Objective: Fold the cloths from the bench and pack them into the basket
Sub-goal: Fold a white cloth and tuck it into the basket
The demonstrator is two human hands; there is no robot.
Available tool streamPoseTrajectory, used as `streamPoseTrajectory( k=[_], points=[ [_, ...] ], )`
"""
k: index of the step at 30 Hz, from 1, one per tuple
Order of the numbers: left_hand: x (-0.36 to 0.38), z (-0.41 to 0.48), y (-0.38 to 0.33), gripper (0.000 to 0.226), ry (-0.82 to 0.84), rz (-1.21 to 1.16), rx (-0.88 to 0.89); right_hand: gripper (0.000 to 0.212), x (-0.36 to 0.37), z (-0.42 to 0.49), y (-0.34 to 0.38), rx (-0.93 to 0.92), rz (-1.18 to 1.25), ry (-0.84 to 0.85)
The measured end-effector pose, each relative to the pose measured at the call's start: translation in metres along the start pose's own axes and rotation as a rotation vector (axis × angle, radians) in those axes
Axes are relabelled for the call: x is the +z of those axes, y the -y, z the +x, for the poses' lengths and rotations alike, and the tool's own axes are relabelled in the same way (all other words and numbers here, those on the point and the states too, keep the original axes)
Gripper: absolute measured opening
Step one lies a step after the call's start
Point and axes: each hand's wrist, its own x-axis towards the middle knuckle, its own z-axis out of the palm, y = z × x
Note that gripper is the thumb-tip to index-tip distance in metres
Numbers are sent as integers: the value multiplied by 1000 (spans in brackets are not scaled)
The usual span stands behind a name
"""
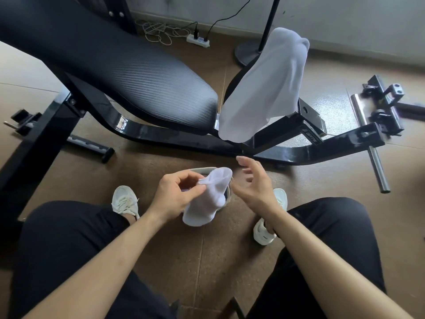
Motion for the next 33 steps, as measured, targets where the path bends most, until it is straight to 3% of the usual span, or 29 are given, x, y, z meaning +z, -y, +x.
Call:
streamPoseTrajectory(
  k=[2, 3, 4, 6, 8, 9, 12, 17, 21, 27, 33],
  points=[
    [-4, -1, 0, 19, 42, 11, 25, 84, -6, 6, -6, 117, -18, 192],
    [-7, -2, 0, 20, 54, 16, 31, 86, -8, 7, -7, 160, -14, 272],
    [-9, -2, 2, 19, 62, 26, 35, 81, -8, 8, -9, 184, -10, 330],
    [-14, -2, 4, 19, 68, 49, 40, 49, -6, 10, -11, 175, -9, 384],
    [-18, -1, 5, 18, 42, 58, 56, 14, -5, 9, -9, 154, -9, 351],
    [-20, 0, 6, 18, 9, 73, 64, 9, -5, 9, -6, 136, -11, 302],
    [-24, 3, 8, 18, -116, 171, 72, 7, -6, 8, 2, 32, -2, 94],
    [-21, 6, 12, 20, -156, 172, 74, 6, -7, 5, 10, -7, 21, 99],
    [-22, 7, 10, 17, -144, 138, 116, 11, -13, 2, 18, -106, 88, -18],
    [-26, 9, 11, 22, -56, 279, 1, 10, -12, -1, 16, -62, 135, 104],
    [-12, 5, 1, 54, 165, 464, 212, 13, -8, -4, 20, -134, 117, 192]
  ],
)
